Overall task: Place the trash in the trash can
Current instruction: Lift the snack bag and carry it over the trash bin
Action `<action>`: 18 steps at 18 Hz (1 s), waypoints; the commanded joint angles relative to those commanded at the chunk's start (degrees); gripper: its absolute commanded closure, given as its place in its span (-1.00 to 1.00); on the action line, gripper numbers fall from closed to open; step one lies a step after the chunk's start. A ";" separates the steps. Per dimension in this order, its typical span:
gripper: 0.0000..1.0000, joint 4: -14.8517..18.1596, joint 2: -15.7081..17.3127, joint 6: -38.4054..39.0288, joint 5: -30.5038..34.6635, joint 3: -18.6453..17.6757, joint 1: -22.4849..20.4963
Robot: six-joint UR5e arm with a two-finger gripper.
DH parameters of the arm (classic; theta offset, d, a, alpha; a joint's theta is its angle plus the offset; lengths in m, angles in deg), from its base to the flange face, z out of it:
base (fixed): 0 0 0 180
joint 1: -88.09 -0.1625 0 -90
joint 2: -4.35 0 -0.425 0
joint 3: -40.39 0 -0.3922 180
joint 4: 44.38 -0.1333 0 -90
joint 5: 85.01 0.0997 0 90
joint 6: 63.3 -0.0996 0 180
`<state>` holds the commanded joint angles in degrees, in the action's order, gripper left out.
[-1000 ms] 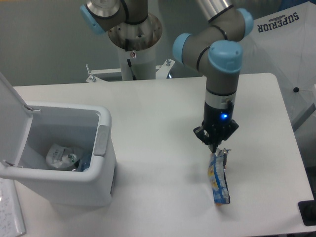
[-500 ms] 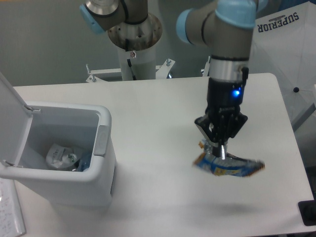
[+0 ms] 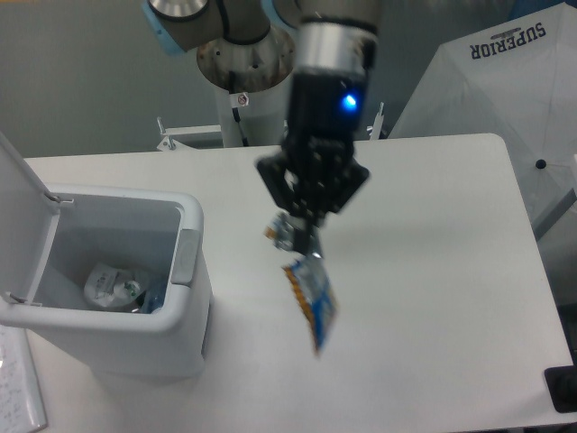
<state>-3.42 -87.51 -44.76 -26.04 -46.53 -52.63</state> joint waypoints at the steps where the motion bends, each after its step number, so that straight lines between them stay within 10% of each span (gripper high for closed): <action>1: 1.00 0.09 0.88 0.45 0.00 -0.18 1.14; 18: 1.00 -0.26 3.09 5.81 -0.52 1.67 13.98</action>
<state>-3.69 -84.42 -38.95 -26.56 -44.86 -38.65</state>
